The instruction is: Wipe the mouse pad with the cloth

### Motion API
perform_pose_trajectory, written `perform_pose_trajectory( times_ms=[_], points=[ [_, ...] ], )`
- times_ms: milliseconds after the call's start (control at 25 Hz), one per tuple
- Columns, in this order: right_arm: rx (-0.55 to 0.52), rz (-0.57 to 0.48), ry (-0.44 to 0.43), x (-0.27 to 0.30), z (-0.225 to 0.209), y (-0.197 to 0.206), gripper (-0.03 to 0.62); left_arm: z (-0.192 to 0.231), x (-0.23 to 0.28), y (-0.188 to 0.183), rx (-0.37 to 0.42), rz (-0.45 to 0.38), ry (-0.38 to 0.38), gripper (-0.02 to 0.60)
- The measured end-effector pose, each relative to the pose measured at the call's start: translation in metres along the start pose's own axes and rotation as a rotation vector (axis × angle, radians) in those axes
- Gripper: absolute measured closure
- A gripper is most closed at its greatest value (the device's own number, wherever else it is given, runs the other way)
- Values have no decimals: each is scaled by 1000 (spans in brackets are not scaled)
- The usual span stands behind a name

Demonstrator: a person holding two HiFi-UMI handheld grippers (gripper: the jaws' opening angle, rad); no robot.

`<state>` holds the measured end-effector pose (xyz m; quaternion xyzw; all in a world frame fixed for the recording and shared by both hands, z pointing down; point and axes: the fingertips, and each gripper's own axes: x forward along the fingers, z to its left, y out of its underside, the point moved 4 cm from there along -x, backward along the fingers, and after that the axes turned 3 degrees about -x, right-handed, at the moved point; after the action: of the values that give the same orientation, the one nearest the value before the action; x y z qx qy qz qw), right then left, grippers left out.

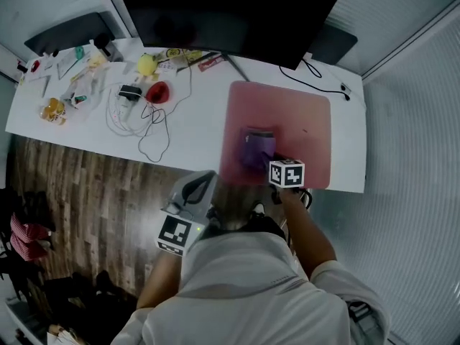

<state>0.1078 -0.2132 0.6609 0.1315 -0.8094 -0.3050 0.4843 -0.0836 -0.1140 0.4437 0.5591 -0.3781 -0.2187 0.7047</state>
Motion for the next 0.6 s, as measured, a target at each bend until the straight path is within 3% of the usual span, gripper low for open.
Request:
perform_pose_trajectory(
  times_ms=[240, 600],
  points=[
    [68, -23, 75, -51, -93, 17, 537, -71, 57, -12, 30, 13, 84, 578],
    [142, -70, 230, -133, -210, 50, 537, -147, 118, -15, 12, 5, 164, 578]
  ],
)
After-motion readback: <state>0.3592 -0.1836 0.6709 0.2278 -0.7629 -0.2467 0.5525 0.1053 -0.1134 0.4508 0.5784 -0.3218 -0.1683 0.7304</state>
